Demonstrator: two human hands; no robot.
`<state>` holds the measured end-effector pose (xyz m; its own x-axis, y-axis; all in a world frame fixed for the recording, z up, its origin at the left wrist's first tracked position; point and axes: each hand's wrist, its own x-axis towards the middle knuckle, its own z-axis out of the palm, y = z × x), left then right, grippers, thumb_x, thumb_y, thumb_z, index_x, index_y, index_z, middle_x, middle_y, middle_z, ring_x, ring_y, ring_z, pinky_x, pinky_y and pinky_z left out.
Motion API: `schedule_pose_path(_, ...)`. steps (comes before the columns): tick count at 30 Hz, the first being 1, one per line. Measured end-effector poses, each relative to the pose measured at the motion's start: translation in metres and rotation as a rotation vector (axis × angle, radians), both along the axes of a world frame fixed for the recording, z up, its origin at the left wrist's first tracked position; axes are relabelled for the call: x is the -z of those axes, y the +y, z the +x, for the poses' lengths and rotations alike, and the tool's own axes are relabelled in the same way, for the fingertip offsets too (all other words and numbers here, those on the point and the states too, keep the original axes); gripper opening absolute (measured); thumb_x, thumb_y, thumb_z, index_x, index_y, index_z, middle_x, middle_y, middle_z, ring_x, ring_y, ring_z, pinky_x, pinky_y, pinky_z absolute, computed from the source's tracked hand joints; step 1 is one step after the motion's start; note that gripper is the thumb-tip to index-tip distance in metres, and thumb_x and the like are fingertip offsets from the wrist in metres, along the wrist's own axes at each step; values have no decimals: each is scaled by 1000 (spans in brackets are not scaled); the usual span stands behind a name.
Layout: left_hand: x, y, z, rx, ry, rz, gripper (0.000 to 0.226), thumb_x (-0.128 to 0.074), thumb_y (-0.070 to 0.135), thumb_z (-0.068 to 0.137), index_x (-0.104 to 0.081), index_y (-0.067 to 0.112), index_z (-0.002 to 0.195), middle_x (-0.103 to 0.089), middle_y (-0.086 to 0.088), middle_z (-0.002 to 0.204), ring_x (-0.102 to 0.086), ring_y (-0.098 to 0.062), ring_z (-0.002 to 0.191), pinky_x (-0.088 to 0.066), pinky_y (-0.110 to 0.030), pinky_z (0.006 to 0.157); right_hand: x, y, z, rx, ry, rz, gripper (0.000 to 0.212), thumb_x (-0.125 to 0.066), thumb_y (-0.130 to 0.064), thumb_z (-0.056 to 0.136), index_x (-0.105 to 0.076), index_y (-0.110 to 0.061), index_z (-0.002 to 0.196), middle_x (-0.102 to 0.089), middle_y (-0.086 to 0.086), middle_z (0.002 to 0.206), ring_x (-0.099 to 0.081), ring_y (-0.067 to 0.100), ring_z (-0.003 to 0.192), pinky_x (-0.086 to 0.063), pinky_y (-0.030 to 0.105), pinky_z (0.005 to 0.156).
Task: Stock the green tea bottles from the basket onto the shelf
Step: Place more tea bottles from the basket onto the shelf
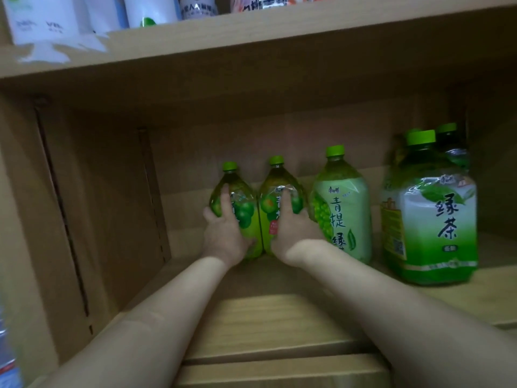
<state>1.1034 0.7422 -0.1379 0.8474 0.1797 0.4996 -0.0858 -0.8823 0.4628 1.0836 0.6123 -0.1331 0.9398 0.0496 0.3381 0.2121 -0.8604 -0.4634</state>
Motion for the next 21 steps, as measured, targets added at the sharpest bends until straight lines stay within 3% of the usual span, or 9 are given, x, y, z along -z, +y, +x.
schedule_pose_path(2, -6, -4, 0, -52, 57, -27, 113, -74, 19, 76, 13, 35, 147, -11, -22, 150, -24, -42, 136, -32, -45, 106, -14, -16, -21, -70, -98, 8, 88, -61, -19, 87, -4, -28, 153, -42, 20, 144, -54, 39, 119, -46, 39, 94)
schedule_pose_path(4, -14, -13, -8, -88, 40, -3, 106, -69, 13, 76, 6, 35, 148, -5, -18, 154, -7, -37, 142, -26, -48, 110, -26, -40, -47, -122, -341, 87, 69, -57, -17, 85, -28, -28, 147, -64, 11, 119, -63, 33, 100, -52, 38, 86)
schedule_pose_path(7, -19, -38, -30, 61, -185, 26, 85, -66, 12, 78, -19, 30, 147, -12, -11, 155, -12, -31, 142, -23, -42, 111, -38, -86, -77, -15, -776, 180, 37, -58, -25, 86, -56, -23, 123, -70, 1, 98, -64, 26, 89, -52, 42, 80)
schedule_pose_path(9, -17, -60, -49, 249, -325, 18, 70, -64, 10, 80, -35, 28, 140, -23, -4, 151, -23, -25, 138, -24, -32, 110, -41, -115, -82, 225, -917, 121, 46, -61, -39, 85, -52, -22, 127, -61, 5, 116, -54, 27, 110, -46, 45, 90)
schedule_pose_path(12, -8, -91, -65, 417, -365, 64, 63, -61, 12, 80, -39, 26, 137, -32, 1, 144, -37, -17, 131, -26, -25, 110, -34, -150, -72, 452, -662, 149, 88, -65, -61, 74, -22, -30, 145, -30, 15, 148, -33, 37, 134, -36, 56, 99)
schedule_pose_path(14, -1, -106, -68, 479, -381, 72, 61, -60, 13, 79, -41, 23, 136, -38, 0, 140, -43, -16, 126, -31, -23, 108, -23, -156, -61, 440, -431, 219, 104, -65, -69, 70, -6, -35, 149, -20, 20, 154, -38, 44, 132, -40, 53, 99)
schedule_pose_path(18, 9, -130, -76, 549, -331, 86, 63, -60, 17, 83, -34, 23, 140, -40, -2, 139, -42, -16, 127, -26, -16, 102, -12, -155, -57, 412, -371, 274, 100, -66, -65, 72, -13, -30, 149, -35, 21, 141, -48, 44, 121, -46, 45, 91)
schedule_pose_path(21, 14, -148, -88, 640, -180, 52, 81, -61, 30, 86, -10, 31, 149, -33, 0, 148, -33, -14, 135, -24, -20, 105, -16, -158, -66, 392, -355, 252, 96, -63, -64, 72, -20, -24, 148, -44, 20, 133, -52, 42, 116, -47, 42, 86)
